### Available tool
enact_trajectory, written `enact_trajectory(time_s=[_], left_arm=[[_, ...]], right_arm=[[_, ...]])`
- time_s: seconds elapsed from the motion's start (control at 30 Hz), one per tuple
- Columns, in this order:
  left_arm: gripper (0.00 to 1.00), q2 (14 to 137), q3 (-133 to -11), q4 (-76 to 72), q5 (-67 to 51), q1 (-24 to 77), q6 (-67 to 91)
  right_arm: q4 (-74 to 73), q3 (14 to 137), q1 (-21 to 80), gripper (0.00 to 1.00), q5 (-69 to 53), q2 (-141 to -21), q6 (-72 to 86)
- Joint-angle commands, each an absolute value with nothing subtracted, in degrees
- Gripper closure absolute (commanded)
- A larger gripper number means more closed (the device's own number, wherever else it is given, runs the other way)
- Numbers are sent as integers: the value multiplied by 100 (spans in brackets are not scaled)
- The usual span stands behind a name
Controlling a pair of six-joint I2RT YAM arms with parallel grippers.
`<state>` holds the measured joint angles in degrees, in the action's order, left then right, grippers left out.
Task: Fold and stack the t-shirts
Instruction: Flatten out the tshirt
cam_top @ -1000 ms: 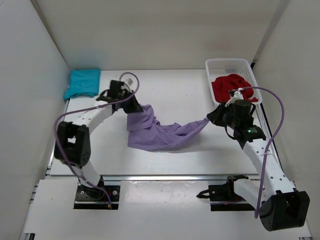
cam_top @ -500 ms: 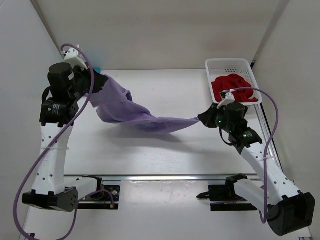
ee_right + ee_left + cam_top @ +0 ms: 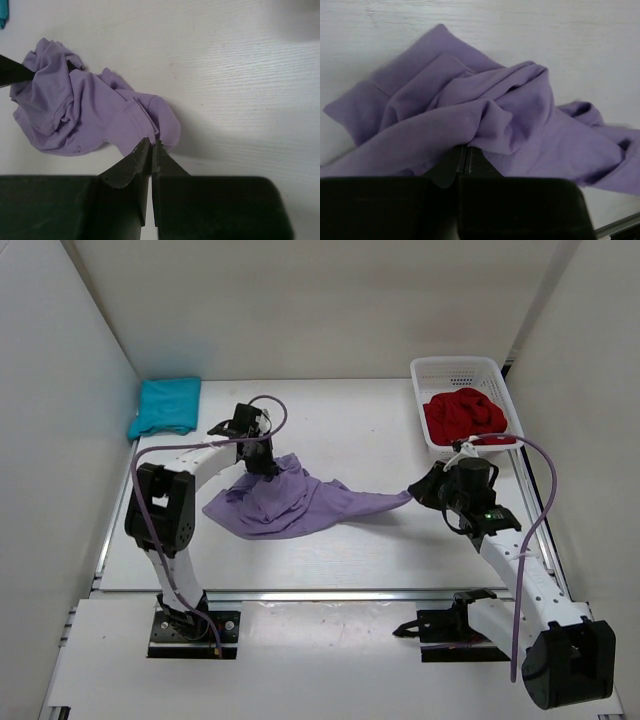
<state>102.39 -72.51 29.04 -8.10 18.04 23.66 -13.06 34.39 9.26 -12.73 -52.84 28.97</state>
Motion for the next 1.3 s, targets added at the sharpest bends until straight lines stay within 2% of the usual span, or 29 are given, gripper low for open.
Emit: enact_trajectory(time_s=[0.0, 0.1, 0.17, 0.23, 0.27, 0.33, 0.37, 0.43, 0.53, 0.6, 0.63, 0.67, 0.73, 0.9, 1.0, 1.07, 1.17, 1.27], left_arm=[[100, 10167, -7933, 2057, -1036, 1468, 2654], [98, 10965, -9310, 2459, -993, 1231, 2689], [84, 11320, -9963, 2653, -1186, 1073, 2733], [51, 11278, -9951, 2646, -1379, 985, 2734], [25, 10963, -9767, 2558, -1354, 880, 2742], [2, 10245, -8296, 1666, -1397, 660, 2865], [2, 9709, -7418, 1400, -1606, 459, 3013], [1, 9057, -6457, 627, -1975, 133, 3373], [1, 8167, -5261, 414, -2161, -351, 3498], [16, 7657, -4660, 553, -1865, -614, 3612], [42, 7342, -4301, 658, -1689, -685, 3621], [57, 7139, -4028, 729, -1531, -860, 3612], [66, 6997, -3702, 1018, -1363, -1202, 3560], [62, 6926, -3217, 906, -1187, -1617, 3726], [49, 6926, -3120, 949, -678, -1573, 3701], [49, 6952, -2997, 949, -642, -1608, 3753], [41, 7057, -2891, 783, -492, -1574, 3797], [43, 7355, -2935, 572, -308, -1372, 3884]], right_arm=[[-1055, 3770, 993, 100, -1204, -5352, 2935], [-1002, 3867, 1037, 100, -1239, -5475, 2962], [-1028, 3946, 1151, 100, -1178, -5572, 2971], [-1011, 3990, 1195, 100, -1108, -5563, 2970], [-976, 3938, 1221, 100, -1090, -5546, 2997], [-845, 3780, 1073, 100, -1265, -5528, 3040], [-800, 3710, 1064, 100, -1405, -5485, 3085], [-765, 3595, 1212, 100, -1441, -5502, 3111], [-650, 3393, 1432, 99, -1450, -5371, 3182], [-519, 3340, 1520, 100, -1547, -5300, 3226], [-501, 3314, 1564, 100, -1556, -5291, 3217], [-492, 3305, 1678, 100, -1512, -5230, 3225], [-474, 3278, 1766, 100, -1521, -5169, 3208], [-396, 3234, 2039, 100, -1512, -5124, 3173], [-387, 3199, 2118, 100, -1511, -5089, 3164], [-369, 3182, 2135, 100, -1494, -5054, 3164], [-325, 3138, 2153, 100, -1581, -5097, 3155], [-290, 3155, 2197, 100, -1591, -5124, 3155]])
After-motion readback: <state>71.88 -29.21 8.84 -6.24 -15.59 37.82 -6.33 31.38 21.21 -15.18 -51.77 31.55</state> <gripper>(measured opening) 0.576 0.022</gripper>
